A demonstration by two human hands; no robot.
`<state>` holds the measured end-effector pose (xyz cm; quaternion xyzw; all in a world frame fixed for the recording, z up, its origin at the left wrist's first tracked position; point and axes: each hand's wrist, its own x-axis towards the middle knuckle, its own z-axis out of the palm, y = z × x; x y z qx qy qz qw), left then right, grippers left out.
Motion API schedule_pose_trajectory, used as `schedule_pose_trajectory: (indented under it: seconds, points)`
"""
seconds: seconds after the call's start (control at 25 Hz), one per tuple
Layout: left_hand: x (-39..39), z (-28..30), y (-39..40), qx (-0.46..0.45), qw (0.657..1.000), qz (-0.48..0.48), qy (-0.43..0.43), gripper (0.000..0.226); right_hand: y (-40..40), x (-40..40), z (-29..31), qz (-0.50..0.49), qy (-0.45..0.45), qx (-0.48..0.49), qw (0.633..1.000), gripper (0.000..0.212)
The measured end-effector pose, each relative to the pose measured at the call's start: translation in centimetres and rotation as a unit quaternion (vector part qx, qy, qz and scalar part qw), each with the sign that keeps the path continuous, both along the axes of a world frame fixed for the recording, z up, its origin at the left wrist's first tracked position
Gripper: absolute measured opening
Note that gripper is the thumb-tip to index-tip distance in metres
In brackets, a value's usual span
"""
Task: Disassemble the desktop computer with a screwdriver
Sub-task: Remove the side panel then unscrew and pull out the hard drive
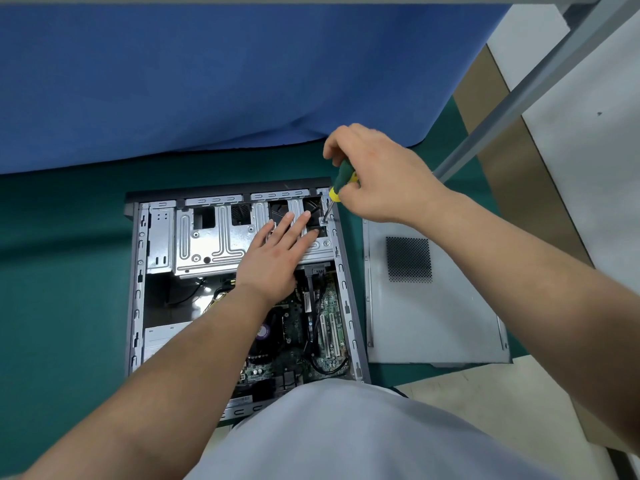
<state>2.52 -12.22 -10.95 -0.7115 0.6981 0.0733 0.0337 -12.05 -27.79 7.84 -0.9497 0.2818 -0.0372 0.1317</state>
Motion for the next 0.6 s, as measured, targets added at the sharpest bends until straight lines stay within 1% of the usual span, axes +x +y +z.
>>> schedule_pose_trajectory:
  seconds: [0.08, 0.12, 0.2, 0.24, 0.28, 0.32, 0.4, 0.44, 0.52, 0.6]
  points:
    - [-0.02, -0.05, 0.03, -0.003, 1.0, 0.0, -0.001, 0.097, 0.07, 0.06, -0.17, -0.048, 0.025, -0.056, 0.997, 0.036]
    - [-0.02, -0.07, 0.03, -0.005, 1.0, 0.0, -0.001, 0.097, 0.15, 0.19, -0.23, -0.06, 0.03, -0.065, 0.996, 0.036]
    - [0.02, -0.15, 0.01, -0.005, 1.0, -0.001, -0.001, 0.097, 0.42, 0.2, -0.27, -0.028, 0.002, -0.024, 0.999, 0.034]
    - [0.03, -0.19, 0.02, -0.005, 1.0, -0.001, -0.002, 0.097, 0.49, 0.15, -0.16, -0.008, -0.011, 0.0, 1.0, 0.036]
    - [0.02, -0.2, 0.0, -0.005, 1.0, 0.0, -0.002, 0.097, 0.55, 0.07, -0.07, -0.003, -0.009, 0.0, 1.0, 0.041]
    - [0.01, -0.2, 0.01, -0.005, 1.0, 0.0, -0.001, 0.097, 0.63, 0.02, -0.11, -0.015, 0.003, -0.025, 1.0, 0.042]
    - [0.02, -0.23, -0.03, -0.005, 1.0, 0.0, 0.001, 0.097, 0.74, 0.12, -0.24, -0.06, 0.025, -0.079, 0.995, 0.038]
    - [0.03, -0.24, -0.02, -0.005, 1.0, 0.0, 0.001, 0.097, 0.79, 0.24, -0.27, -0.066, 0.027, -0.071, 0.995, 0.037]
    - [0.01, -0.26, -0.02, -0.005, 1.0, 0.001, 0.0, 0.097, 0.72, 0.19, -0.23, -0.031, 0.005, -0.008, 0.999, 0.03]
    - [0.03, -0.27, -0.04, -0.004, 1.0, 0.002, 0.0, 0.097, 0.55, 0.05, -0.25, -0.011, -0.007, 0.014, 1.0, 0.033]
